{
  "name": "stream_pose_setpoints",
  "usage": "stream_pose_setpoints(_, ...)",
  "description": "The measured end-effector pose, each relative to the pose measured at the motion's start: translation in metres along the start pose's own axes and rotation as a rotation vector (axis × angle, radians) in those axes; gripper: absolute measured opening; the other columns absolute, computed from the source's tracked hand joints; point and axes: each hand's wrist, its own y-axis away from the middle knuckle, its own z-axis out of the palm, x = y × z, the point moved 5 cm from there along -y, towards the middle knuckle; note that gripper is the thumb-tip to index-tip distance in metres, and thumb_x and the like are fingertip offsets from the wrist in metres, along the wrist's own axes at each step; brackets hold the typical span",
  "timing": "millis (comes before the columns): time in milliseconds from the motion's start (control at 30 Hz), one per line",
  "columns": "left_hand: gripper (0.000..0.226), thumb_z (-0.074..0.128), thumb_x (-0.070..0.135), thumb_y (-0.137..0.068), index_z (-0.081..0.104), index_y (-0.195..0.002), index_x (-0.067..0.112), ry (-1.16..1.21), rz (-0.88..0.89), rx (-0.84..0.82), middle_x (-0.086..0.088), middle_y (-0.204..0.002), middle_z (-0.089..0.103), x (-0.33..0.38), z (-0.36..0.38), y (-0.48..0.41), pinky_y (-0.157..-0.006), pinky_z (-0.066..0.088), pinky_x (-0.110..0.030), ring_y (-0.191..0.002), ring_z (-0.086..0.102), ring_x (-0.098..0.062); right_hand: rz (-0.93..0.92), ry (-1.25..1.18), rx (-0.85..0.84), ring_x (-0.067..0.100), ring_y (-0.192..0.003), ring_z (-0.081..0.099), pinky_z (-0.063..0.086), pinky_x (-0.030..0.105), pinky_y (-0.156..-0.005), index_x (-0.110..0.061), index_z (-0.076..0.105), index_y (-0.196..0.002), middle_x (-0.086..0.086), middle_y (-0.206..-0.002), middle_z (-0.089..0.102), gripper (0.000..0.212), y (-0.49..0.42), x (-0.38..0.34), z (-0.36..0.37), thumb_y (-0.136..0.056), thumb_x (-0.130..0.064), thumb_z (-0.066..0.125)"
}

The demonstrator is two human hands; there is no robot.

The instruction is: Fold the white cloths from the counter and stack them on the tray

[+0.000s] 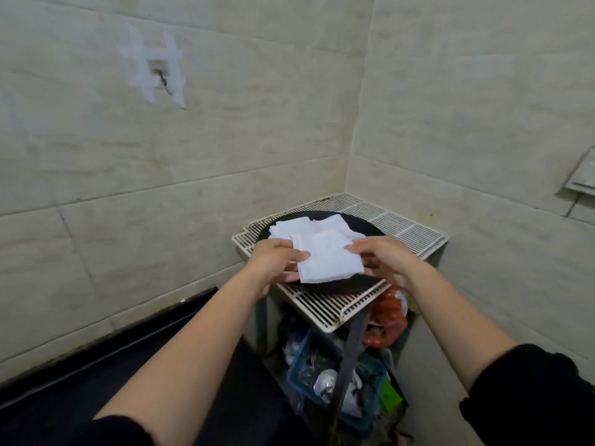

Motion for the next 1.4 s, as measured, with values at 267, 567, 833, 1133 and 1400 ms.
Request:
stream_pose_setpoints(267,0.022,0.072,-0.002,-0.081,0.054,-0.08,0.012,-0.102,0.087,0.16,-0.007,-0.079,0.064,0.036,0.062,-0.091,-0.052,0.055,-0.025,-0.061,0.06,-0.018,-0.03,0.05,-0.112,0.011,-0.064,0.064,0.054,0.023,-0.057,-0.012,0.065,-0.091,0.001,-0.075,0.068,0.012,-0.118,-0.042,-0.064,-0.084,-0.003,0.068)
stream_pose_setpoints(567,0.034,0.078,-0.001,-0.075,0.047,-0.066,0.01,-0.265,0.013,0.466,-0.012,-0.074,0.05,0.035,0.078,-0.152,-0.053,0.055,-0.028,-0.055,0.053,-0.022,0.047,0.108,-0.327,0.014,-0.065,0.067,0.054,0.023,-0.053,-0.005,0.066,-0.1,0.007,-0.083,0.072,0.017,-0.216,-0.033,-0.08,-0.083,-0.002,0.07)
stream_pose_setpoints(833,0.034,0.079,0.002,-0.074,0.056,-0.098,0.009,-0.442,-0.045,0.591,-0.012,-0.078,0.062,0.02,0.083,-0.158,-0.067,0.06,-0.042,-0.062,0.063,-0.03,0.034,0.225,-0.419,0.014,-0.068,0.07,0.054,0.023,-0.055,-0.003,0.064,-0.107,0.009,-0.088,0.073,0.026,-0.24,-0.007,-0.081,-0.083,-0.008,0.073)
stream_pose_setpoints(1133,0.034,0.078,0.019,-0.073,0.057,-0.1,0.02,-0.779,0.097,0.644,0.004,-0.085,0.065,0.026,0.077,-0.152,-0.063,0.045,-0.028,-0.067,0.061,-0.02,-0.282,0.439,-0.219,0.015,-0.06,0.062,0.047,0.026,-0.056,-0.012,0.066,-0.087,0.004,-0.078,0.067,0.016,-0.249,-0.036,-0.079,-0.076,-0.012,0.078)
stream_pose_setpoints(1400,0.014,0.072,0.023,-0.083,0.064,-0.091,0.016,-0.506,0.291,0.98,0.004,-0.072,0.056,0.033,0.008,-0.095,-0.056,0.04,-0.027,-0.063,0.053,-0.015,-0.604,0.554,-0.418,0.009,-0.059,0.055,0.044,0.022,-0.061,-0.019,0.069,-0.079,-0.004,-0.064,0.059,0.009,-0.207,-0.086,-0.002,-0.08,-0.012,0.074)
